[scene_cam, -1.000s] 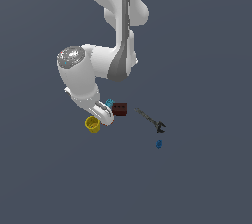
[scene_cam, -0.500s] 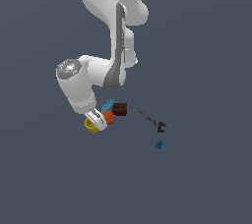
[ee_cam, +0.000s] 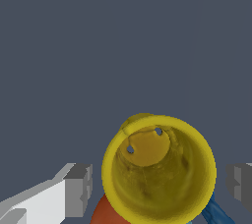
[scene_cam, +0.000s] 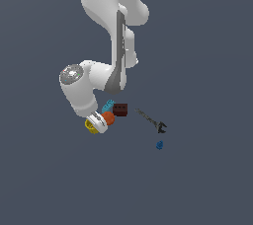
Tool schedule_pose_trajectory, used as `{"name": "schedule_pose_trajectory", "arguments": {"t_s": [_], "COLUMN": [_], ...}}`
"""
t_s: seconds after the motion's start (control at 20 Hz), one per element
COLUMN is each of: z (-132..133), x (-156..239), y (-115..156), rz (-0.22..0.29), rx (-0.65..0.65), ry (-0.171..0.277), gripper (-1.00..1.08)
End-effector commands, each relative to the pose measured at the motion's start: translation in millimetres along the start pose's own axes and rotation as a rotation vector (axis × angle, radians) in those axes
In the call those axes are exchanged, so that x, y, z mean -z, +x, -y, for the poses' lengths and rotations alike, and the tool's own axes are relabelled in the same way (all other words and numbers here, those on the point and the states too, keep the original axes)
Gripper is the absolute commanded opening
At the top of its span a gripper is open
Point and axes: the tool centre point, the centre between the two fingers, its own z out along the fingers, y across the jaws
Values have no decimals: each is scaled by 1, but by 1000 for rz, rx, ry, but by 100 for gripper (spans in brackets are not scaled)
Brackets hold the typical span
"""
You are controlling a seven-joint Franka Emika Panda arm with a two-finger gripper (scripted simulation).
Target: Pick up a designated object from a clutter of objects.
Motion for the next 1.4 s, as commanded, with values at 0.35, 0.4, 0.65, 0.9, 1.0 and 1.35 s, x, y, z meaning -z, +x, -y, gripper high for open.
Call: {"name": "schedule_pose_trajectory", "arguments": {"t_s": [0.35,0.4,0.65,0.9,1.0,1.35], "z": [0,0,0,0,0,-4], "x": [-32,-32,-32,-32,-31,-13], "y": [0,0,0,0,0,2], "rz": [0,0,0,0,-1,-1], "rx": [-3,-3,-3,-3,-2,-2], "ry": [0,0,0,0,1,1], "gripper": [100,100,-100,-100,-100,-100]}}
